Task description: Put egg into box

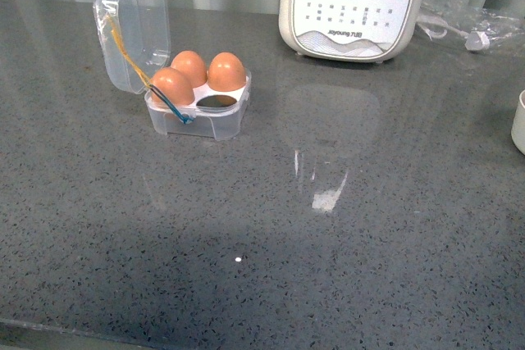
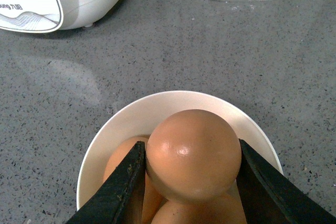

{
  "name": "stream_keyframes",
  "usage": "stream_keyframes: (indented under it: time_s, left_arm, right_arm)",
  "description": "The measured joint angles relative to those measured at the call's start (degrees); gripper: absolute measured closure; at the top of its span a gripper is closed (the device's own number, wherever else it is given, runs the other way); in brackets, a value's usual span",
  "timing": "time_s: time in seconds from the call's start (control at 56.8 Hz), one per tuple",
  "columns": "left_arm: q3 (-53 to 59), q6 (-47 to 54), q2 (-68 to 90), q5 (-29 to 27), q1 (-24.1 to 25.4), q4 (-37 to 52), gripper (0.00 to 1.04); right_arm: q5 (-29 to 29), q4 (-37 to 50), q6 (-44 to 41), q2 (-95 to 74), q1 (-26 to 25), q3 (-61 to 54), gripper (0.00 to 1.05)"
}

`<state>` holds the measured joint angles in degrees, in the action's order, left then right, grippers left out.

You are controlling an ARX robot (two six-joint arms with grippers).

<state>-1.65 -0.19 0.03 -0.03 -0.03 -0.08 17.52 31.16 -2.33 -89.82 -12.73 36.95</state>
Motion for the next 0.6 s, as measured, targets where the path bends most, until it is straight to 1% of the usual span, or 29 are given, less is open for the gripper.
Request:
stream_keyframes:
  time_s: [0.158, 0.282, 0.334, 0.422, 0.51, 0.598]
  left_arm:
    - [0.00, 0.00, 0.00, -0.02, 0.00, 0.00, 0.07]
    - [0.00, 0.02, 0.00, 0.00, 0.00, 0.00, 0.07]
    - [0.00, 0.02, 0.00, 0.00, 0.00, 0.00, 0.07]
    - [0.00, 0.02, 0.00, 0.00, 0.00, 0.00, 0.07]
    - [0.00, 0.00, 0.00, 0.00, 0.00, 0.00, 0.07]
    - [0.00, 0.02, 0.00, -0.02, 0.00, 0.00, 0.07]
  right_arm:
    - [-0.48, -1.29, 0.17, 3.65, 1.55, 0.09, 0.63]
    - [-0.70, -2.82, 0.83, 6.64, 4.74, 1.70, 0.63]
    - [-0.92, -4.26, 1.05, 7.43, 8.09, 4.28, 0.63]
    - [-1.07, -6.27, 1.25, 6.38, 15.39, 9.66, 0.63]
    - [0.15, -8.00, 1.18, 3.08, 21.55, 14.56, 0.63]
    - [1.40, -9.09, 1.14, -0.59, 25.94, 17.90, 0.63]
